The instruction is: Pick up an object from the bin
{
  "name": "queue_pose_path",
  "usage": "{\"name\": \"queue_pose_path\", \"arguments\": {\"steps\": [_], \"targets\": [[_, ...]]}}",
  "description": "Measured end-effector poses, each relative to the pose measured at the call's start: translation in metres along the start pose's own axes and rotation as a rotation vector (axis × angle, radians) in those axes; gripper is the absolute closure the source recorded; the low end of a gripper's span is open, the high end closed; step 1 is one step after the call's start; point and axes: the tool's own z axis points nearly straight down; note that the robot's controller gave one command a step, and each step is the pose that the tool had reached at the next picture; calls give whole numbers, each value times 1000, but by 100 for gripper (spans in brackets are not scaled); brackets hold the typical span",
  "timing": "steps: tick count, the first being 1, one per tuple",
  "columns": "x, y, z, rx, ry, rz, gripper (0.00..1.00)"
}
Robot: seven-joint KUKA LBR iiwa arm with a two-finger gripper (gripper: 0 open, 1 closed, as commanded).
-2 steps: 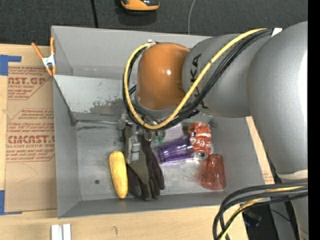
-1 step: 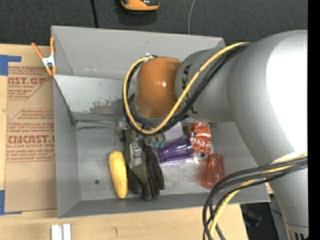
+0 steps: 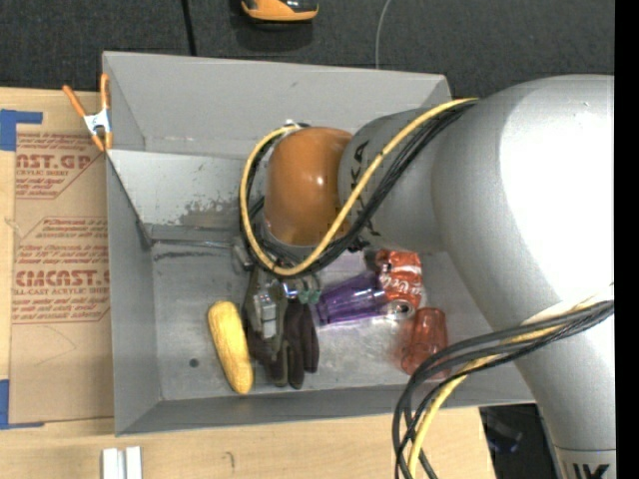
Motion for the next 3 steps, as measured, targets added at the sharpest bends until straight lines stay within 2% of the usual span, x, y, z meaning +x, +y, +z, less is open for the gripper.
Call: {"name": "queue_pose_path", "arguments": {"steps": [1, 2, 3], "targets": [[14, 5, -13, 3, -8, -137, 0], [14, -5, -32, 1, 0, -230, 0], [33, -30, -90, -1, 7, -176, 0]]}}
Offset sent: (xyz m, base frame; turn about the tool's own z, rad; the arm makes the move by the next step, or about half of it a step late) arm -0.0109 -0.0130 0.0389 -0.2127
